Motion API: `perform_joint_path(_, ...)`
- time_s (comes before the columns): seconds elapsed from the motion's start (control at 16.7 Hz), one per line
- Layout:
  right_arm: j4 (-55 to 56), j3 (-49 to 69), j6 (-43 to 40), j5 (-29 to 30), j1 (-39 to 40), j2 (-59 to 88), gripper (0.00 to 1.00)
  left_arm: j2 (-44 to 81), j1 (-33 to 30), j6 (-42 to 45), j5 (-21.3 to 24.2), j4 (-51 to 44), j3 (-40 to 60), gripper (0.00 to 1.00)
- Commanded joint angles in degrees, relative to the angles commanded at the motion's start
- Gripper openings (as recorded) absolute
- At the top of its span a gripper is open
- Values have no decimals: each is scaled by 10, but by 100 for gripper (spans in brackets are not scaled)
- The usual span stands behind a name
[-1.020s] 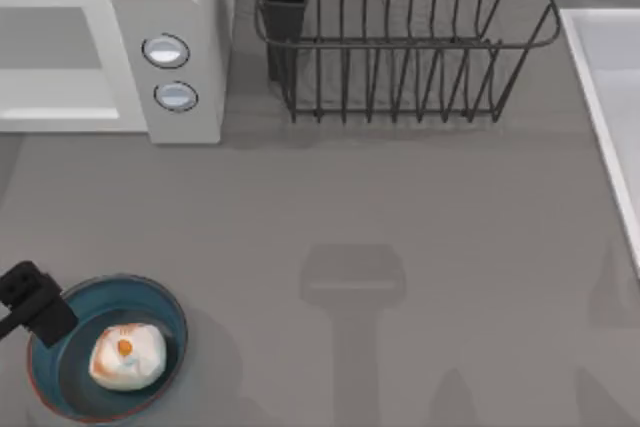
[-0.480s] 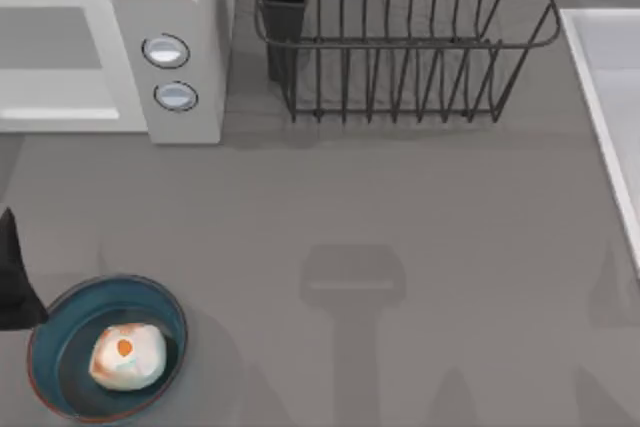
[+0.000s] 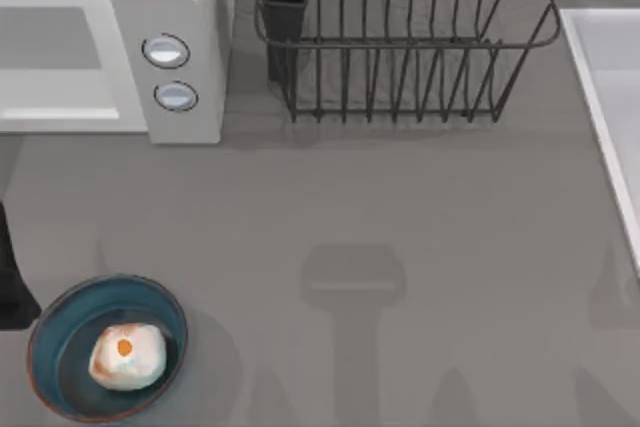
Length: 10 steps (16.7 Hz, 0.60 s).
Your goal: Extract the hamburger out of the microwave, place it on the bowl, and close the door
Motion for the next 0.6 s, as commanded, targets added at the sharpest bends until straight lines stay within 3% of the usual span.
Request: perform_joint_path(0.6,0,0,0,0,0,0,100,0,0,0,0,0,0,25)
